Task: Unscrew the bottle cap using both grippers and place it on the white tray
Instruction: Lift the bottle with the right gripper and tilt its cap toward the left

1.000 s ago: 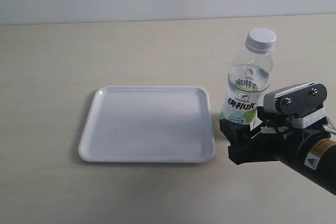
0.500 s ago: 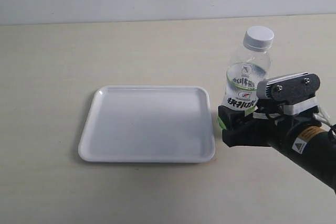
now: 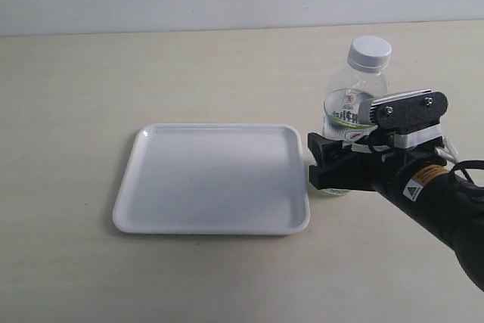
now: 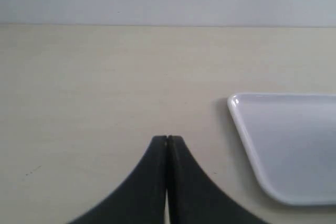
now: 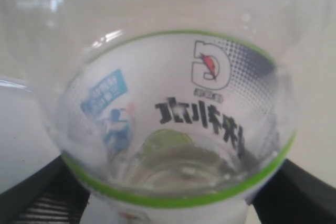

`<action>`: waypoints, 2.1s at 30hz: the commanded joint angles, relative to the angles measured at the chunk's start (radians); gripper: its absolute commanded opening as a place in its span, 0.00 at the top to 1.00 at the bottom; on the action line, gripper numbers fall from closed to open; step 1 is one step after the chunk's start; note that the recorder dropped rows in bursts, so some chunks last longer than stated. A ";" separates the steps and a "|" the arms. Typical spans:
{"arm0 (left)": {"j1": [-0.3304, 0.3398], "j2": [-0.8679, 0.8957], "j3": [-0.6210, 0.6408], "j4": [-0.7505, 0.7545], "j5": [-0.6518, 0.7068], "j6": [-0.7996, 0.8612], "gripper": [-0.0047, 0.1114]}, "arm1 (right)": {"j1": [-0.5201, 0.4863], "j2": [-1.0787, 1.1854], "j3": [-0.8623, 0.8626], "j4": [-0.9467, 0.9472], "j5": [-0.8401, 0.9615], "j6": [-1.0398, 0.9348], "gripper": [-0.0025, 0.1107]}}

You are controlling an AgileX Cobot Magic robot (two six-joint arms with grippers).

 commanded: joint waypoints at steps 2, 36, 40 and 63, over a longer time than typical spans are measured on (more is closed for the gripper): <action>-0.005 -0.006 0.003 0.001 -0.013 -0.002 0.96 | 0.003 0.002 -0.005 0.015 -0.039 -0.006 0.34; -0.005 -0.006 0.003 0.001 -0.013 -0.002 0.96 | 0.003 -0.301 -0.005 -0.126 0.305 -0.310 0.98; -0.005 -0.006 0.003 0.027 -0.015 0.002 0.96 | 0.003 -0.301 -0.005 -0.126 0.329 -0.352 0.98; -0.005 -0.006 0.003 0.029 -0.491 -0.422 0.96 | 0.003 -0.299 -0.098 -0.120 0.512 -0.383 0.98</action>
